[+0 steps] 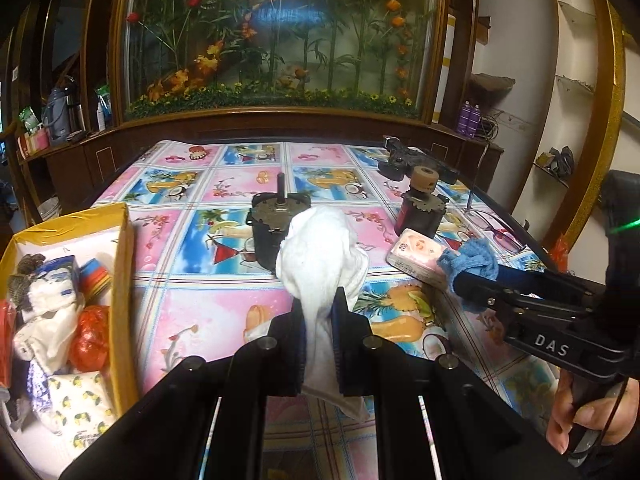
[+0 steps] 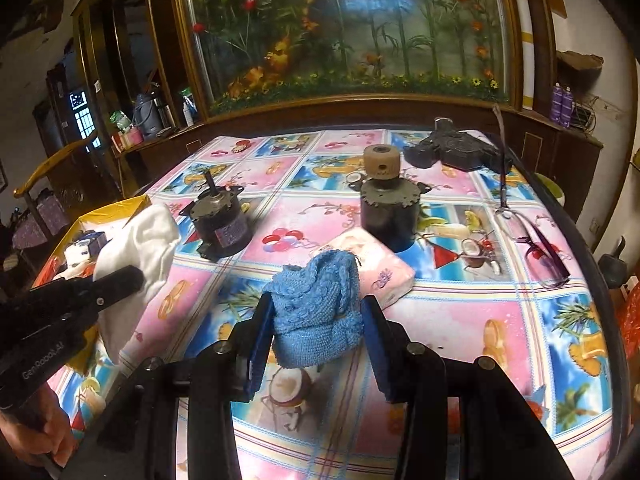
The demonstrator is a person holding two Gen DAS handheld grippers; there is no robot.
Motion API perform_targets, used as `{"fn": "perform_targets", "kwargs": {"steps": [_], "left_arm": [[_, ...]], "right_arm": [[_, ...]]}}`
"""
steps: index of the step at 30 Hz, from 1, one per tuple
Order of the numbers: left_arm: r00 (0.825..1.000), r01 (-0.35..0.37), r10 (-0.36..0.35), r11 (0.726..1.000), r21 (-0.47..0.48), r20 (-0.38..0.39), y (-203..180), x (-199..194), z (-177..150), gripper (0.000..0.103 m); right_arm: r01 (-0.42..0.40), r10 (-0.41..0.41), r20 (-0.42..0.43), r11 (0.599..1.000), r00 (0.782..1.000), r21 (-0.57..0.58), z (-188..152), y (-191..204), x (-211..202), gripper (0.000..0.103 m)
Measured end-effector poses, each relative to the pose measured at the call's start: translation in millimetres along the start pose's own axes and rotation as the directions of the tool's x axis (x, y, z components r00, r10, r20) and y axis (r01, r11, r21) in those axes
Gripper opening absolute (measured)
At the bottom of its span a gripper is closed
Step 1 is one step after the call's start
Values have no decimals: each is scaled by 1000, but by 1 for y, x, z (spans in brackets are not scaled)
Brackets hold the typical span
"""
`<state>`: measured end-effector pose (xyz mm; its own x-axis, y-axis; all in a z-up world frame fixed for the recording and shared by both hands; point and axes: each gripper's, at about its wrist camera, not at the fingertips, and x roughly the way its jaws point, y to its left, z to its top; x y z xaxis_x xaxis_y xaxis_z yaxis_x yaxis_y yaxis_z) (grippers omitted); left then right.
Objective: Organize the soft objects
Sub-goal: 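Carry the white cloth and blue knit cloth over the yellow box with both grippers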
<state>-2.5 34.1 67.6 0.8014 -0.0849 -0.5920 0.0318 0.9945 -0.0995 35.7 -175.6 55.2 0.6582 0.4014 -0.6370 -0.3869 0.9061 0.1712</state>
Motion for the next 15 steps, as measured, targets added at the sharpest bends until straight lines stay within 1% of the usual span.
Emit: {"fn": "perform_targets", "kwargs": {"steps": [7, 9, 11, 15], "left_arm": [[999, -27, 28, 999, -30, 44, 20, -31, 3, 10], [998, -34, 36, 999, -35, 55, 26, -38, 4, 10], [997, -43, 46, 998, -42, 64, 31, -44, 4, 10], [995, -61, 66, 996, -62, 73, 47, -53, 0, 10]], "right_arm": [[-51, 51, -2, 999, 999, 6, 1, 18, -1, 47], [-92, 92, 1, 996, 996, 20, 2, 26, -2, 47], [-125, 125, -5, 992, 992, 27, 2, 36, -1, 47], [-143, 143, -11, 990, 990, -7, 5, 67, 4, 47]]}}
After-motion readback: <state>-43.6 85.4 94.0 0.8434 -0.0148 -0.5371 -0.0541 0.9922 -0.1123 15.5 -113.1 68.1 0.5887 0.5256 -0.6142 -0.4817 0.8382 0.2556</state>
